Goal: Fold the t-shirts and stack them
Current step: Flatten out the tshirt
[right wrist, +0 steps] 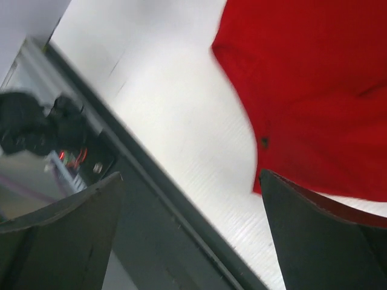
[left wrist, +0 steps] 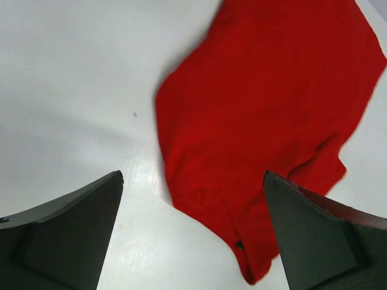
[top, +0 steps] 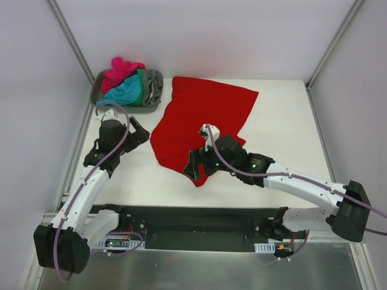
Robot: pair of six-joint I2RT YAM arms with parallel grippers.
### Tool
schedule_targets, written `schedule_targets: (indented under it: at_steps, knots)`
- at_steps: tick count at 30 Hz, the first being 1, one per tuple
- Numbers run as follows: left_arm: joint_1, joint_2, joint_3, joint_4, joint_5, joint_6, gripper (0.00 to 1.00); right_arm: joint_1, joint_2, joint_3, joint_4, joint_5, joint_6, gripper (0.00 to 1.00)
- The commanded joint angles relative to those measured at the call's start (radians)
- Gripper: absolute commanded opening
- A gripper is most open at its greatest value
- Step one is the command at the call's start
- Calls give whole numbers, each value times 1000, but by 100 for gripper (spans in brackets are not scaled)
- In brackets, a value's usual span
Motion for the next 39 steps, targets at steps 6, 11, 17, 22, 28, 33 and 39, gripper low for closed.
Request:
schedule_targets:
  at_steps: [6,11,17,22,28,33,39]
  knots:
    - [-204,261,45,93,292,-33,99,-301,-25,52,-61,317,-95,96]
    - [-320,446,91,367,431,-135,99,-555,161,147,-92,159,-64,96]
    - [-430,724,278,453,518,-181,99,-685,515,506,-90,8,-110,96]
    - [-475,888,361,487,599,-214,99,-699,796,808,-209,-18,-124,96]
    - [-470,885,311,447,524,-162,99,-716,953,935,-252,-65,-75,96]
    - [-412,864,293,277,415,-53,99,-719,948,829,-159,-194,-3,96]
    - [-306,809,200,266,383,-28,99,-712,852,585,-65,-246,63,96]
